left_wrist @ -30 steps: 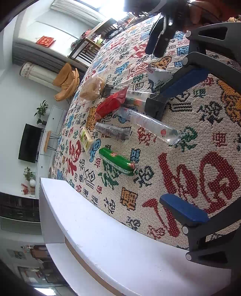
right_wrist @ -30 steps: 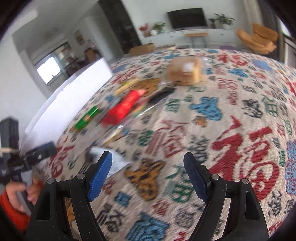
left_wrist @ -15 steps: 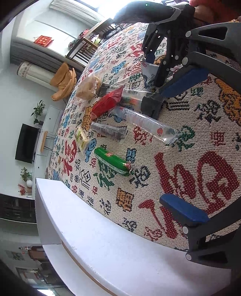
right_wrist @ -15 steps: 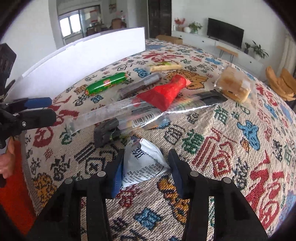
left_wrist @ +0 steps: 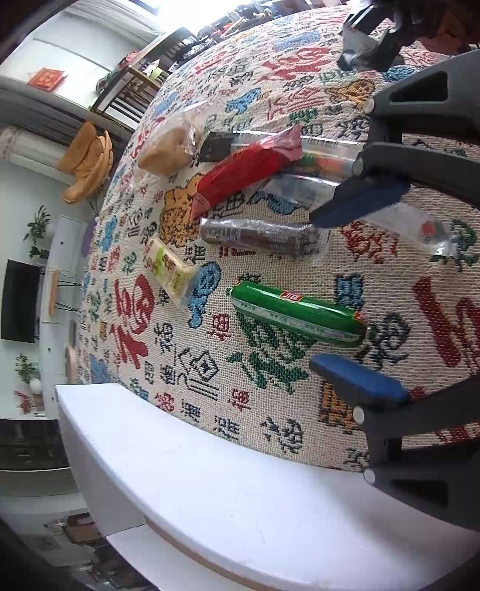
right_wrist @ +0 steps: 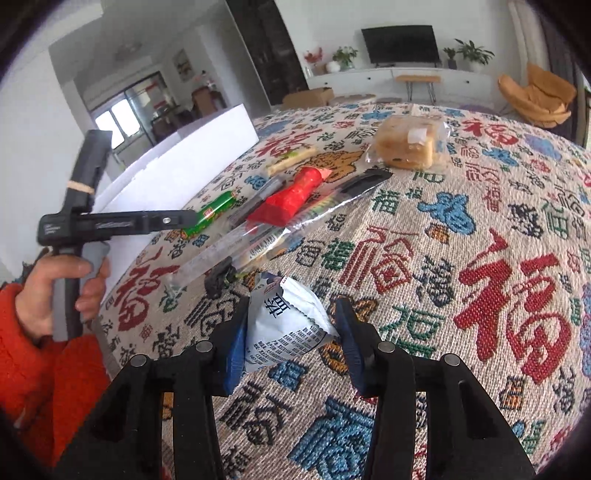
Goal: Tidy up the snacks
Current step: 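Grasp the green chip can with the left tool while the right tool grasps the white chip bag, then carry both snacks into the white box and open both tools to release them, then bring both open tools back over the snacks on the table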
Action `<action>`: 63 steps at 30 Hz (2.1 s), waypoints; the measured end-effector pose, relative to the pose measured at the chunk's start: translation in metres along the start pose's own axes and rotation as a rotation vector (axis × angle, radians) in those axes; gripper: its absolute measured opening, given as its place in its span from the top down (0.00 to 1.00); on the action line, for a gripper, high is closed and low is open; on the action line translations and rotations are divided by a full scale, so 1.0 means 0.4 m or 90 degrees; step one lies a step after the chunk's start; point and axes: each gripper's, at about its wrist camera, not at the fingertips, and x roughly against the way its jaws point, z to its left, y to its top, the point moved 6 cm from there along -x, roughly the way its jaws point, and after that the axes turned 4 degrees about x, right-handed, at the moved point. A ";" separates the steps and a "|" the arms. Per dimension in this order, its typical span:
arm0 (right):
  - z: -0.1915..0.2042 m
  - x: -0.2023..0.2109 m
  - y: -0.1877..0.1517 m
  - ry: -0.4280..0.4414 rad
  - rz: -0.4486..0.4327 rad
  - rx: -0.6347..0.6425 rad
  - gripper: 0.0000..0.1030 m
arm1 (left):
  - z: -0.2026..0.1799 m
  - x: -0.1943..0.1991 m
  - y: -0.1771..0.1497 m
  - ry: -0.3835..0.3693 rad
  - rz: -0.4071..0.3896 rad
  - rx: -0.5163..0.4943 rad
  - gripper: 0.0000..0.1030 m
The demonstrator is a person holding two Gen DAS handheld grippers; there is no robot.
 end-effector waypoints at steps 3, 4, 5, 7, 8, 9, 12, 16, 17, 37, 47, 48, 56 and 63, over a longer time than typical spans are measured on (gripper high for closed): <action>-0.002 0.023 -0.007 0.002 -0.007 -0.003 0.54 | 0.008 -0.035 0.012 0.019 0.011 -0.003 0.43; 0.000 0.027 -0.007 0.004 -0.007 -0.003 0.54 | 0.011 -0.043 0.013 0.028 0.013 -0.006 0.46; 0.001 0.032 -0.009 0.004 -0.007 -0.003 0.54 | 0.013 -0.049 0.012 0.032 0.014 -0.008 0.48; -0.002 0.047 -0.020 0.004 -0.004 0.001 0.54 | 0.017 -0.049 0.016 0.034 0.005 -0.013 0.56; -0.003 0.050 -0.024 0.002 -0.004 0.002 0.54 | 0.018 -0.049 0.018 0.037 0.004 -0.015 0.68; -0.003 0.052 -0.027 0.003 -0.003 0.001 0.54 | 0.017 -0.050 0.020 0.032 0.006 -0.018 0.77; -0.006 0.050 -0.035 0.003 0.001 -0.007 0.54 | 0.007 -0.051 0.019 0.014 0.006 -0.026 0.78; -0.009 0.058 -0.036 0.010 -0.003 -0.028 0.54 | 0.018 -0.014 -0.013 -0.035 -0.019 0.027 0.79; -0.008 0.061 -0.034 0.013 -0.004 -0.031 0.54 | 0.022 0.003 -0.023 -0.052 -0.028 0.046 0.78; 0.508 -0.038 0.318 0.172 -0.034 0.214 0.54 | 0.364 0.552 -0.020 -0.009 -0.245 0.220 0.78; 0.834 -0.249 0.410 0.218 0.009 0.287 0.42 | 0.567 0.480 -0.135 0.117 -0.186 0.307 0.52; 0.838 -0.265 0.407 0.214 0.018 0.286 0.39 | 0.570 0.480 -0.139 0.118 -0.194 0.317 0.34; 0.632 -0.194 0.358 0.144 -0.015 0.242 0.33 | 0.400 0.470 -0.147 0.080 -0.227 0.257 0.25; 0.168 -0.160 0.158 -0.097 0.046 0.199 0.33 | 0.063 0.369 -0.166 -0.074 -0.174 0.110 0.19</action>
